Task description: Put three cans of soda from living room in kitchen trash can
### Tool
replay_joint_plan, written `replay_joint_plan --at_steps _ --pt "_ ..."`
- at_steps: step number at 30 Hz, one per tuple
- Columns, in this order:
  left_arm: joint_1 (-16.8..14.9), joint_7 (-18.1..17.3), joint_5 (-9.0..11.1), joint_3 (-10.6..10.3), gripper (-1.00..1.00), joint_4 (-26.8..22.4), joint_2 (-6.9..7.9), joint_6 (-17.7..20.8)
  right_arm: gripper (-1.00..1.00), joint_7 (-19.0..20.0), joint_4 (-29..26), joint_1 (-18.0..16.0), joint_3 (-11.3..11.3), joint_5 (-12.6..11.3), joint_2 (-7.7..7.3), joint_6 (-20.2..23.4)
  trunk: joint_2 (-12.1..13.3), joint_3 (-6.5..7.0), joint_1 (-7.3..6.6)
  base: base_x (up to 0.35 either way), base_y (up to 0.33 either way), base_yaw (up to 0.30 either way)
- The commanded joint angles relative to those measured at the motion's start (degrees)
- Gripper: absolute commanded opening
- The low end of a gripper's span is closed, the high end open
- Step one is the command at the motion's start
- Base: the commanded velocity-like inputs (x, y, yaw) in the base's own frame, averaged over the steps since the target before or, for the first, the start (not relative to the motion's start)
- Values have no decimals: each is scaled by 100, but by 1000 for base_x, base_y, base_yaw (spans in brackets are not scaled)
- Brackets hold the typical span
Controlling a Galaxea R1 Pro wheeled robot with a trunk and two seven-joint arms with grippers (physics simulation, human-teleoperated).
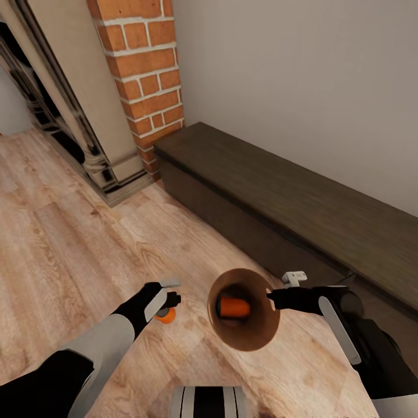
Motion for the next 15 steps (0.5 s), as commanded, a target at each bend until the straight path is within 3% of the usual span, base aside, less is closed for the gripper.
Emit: replay_joint_plan --at_steps 1,15 --pt "0 0 0 0 100 1 3 1 -100 30 -3 -3 0 -195 1 18 -2 -22 2 0 0 0" --pt "11 -2 8 14 100 2 32 6 -100 30 -3 -3 -6 -195 1 18 -18 -288 32 0 0 0"
